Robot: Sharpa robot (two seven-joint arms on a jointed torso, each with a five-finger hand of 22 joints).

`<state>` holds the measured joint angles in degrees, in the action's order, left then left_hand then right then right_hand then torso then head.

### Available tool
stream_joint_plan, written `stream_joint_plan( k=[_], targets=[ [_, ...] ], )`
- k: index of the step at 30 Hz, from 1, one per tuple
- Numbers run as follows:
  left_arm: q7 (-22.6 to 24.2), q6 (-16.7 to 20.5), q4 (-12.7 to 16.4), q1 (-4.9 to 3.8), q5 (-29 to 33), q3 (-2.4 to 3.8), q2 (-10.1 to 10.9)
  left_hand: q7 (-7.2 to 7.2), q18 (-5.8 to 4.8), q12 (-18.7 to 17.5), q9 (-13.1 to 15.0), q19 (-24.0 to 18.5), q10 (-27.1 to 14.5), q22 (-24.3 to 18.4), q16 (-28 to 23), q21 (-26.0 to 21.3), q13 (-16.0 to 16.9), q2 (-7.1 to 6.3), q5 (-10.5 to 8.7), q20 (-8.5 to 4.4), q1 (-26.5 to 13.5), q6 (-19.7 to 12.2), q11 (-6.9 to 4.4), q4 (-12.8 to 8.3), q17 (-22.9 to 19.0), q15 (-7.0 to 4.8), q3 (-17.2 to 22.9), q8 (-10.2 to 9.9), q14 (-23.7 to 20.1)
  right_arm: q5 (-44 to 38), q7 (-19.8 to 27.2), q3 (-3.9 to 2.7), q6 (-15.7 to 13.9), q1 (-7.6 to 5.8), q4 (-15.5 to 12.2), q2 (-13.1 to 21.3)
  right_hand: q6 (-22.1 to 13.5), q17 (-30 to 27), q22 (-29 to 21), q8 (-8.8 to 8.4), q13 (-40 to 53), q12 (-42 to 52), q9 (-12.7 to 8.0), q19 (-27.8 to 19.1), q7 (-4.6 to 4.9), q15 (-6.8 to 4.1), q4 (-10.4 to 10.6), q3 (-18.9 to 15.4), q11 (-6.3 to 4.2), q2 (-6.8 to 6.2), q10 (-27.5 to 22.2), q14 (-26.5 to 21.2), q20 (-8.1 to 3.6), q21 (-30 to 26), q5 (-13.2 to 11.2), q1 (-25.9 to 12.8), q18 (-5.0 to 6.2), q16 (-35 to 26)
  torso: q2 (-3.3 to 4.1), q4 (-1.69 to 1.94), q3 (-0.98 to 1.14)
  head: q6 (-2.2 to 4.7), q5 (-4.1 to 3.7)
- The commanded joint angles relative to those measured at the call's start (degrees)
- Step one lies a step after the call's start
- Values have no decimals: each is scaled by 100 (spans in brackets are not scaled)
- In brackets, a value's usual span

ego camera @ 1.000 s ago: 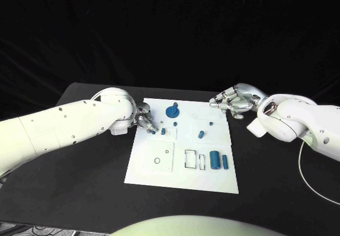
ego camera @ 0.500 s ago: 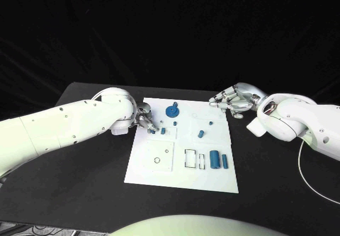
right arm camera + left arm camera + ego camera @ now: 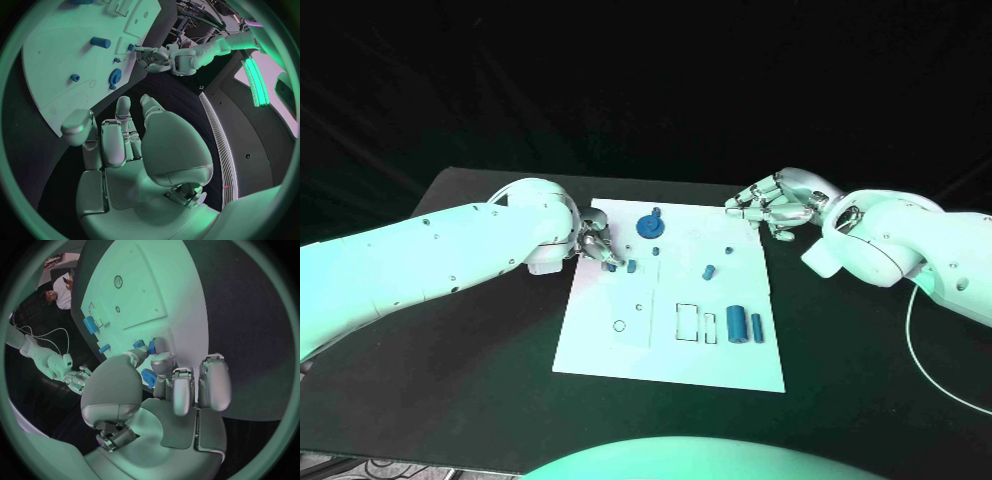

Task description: Assemble the parts on the task board

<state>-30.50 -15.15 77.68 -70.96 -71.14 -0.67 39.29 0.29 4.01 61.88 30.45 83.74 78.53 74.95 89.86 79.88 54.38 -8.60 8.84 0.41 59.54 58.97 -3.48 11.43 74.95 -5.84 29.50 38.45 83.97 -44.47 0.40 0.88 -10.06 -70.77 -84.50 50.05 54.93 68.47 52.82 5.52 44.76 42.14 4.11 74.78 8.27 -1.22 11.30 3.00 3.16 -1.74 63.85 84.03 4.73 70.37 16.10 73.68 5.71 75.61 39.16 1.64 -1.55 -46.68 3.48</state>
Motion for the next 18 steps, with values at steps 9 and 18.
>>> stream_joint_plan(
  k=[9,18],
  targets=[
    [-30,-14,-2,3,4,0,-18,-23,-126,59,-22,136,69,548,14,58,48,-9,-14,-10,-126,80,-6,81,1505,-35,-189,-40,603,-8,58,0,80,3,1,-6,2,-5,-9,33,-8,-14,0,-26,12,2,6,-26,17,40,-39,125,-1,-21,12,5,119,-34,0,0,-2,-5,-6],
    [-79,-34,-10,3,4,0,-7,-24,-128,62,-36,142,77,560,14,63,60,-16,-15,-15,-181,103,-7,156,1505,-37,-366,-51,603,-8,57,0,82,3,2,-4,2,-5,-9,33,-8,-14,0,-26,12,2,6,-26,17,40,-39,125,-1,-21,12,5,119,-34,-1,7,-2,-17,-7]
  ],
)
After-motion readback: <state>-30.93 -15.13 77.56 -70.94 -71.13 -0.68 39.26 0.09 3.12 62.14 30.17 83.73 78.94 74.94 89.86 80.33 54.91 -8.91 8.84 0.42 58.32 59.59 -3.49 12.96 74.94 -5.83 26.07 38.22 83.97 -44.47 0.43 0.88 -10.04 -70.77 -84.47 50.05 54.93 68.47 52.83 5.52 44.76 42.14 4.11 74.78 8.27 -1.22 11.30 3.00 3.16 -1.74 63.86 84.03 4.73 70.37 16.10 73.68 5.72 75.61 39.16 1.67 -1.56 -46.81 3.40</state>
